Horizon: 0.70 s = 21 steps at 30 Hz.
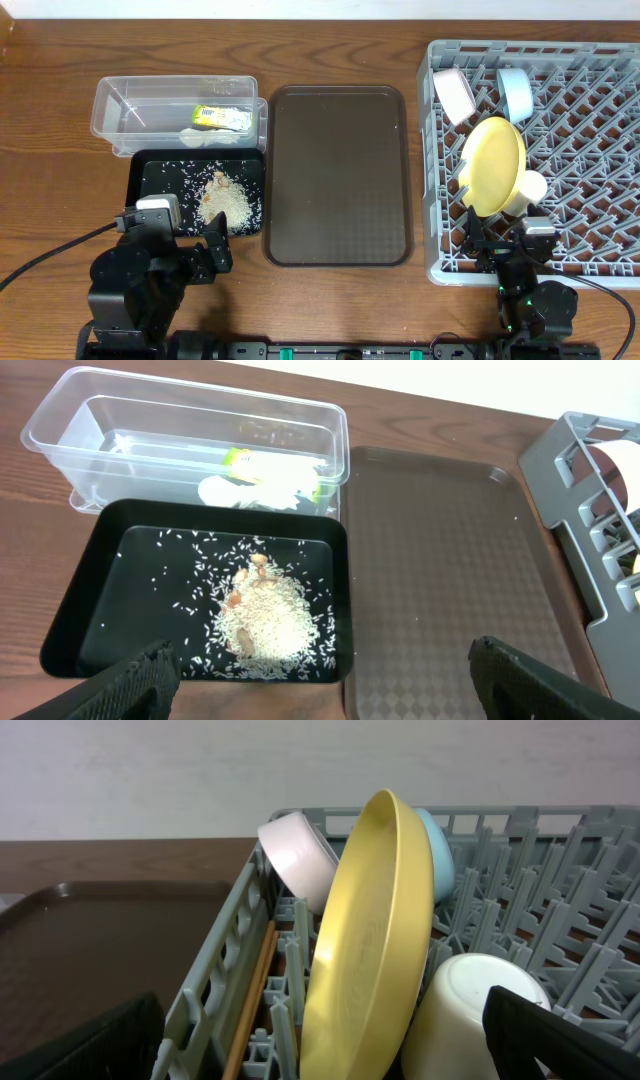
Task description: Sort waste into correct bins and load items into the dishwasher rack
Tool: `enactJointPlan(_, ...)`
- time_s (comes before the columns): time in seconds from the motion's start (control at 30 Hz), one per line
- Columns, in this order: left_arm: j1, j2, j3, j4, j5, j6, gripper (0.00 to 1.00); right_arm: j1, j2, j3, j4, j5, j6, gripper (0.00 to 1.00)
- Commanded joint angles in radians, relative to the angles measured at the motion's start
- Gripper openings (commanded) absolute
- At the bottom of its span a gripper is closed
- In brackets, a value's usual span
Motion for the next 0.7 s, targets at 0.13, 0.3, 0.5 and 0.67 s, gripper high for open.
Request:
enactJointPlan(0.13,0.003,-0.007,-0.003,-0.014,-0.002,0.019,0.95,0.017,-0.008,-0.007,0.003,-0.004,-0.008,0.99)
enactJointPlan(0.3,0.003,-0.070,-0.065,-0.018,-0.058,0.032,0.95,0.017,-0.008,-0.007,0.003,-0.004,-0.008,0.99)
enactJointPlan(0.5,0.005,-0.243,-0.331,0.193,-0.073,0.032,0.95,0.017,-0.008,-0.007,0.003,-0.004,-0.008,0.99)
enactJointPlan(0.67,0.005,-0.381,-0.573,0.473,-0.074,0.032,0.95,0.017,-0.008,-0.007,0.003,-0.004,-0.008,0.99)
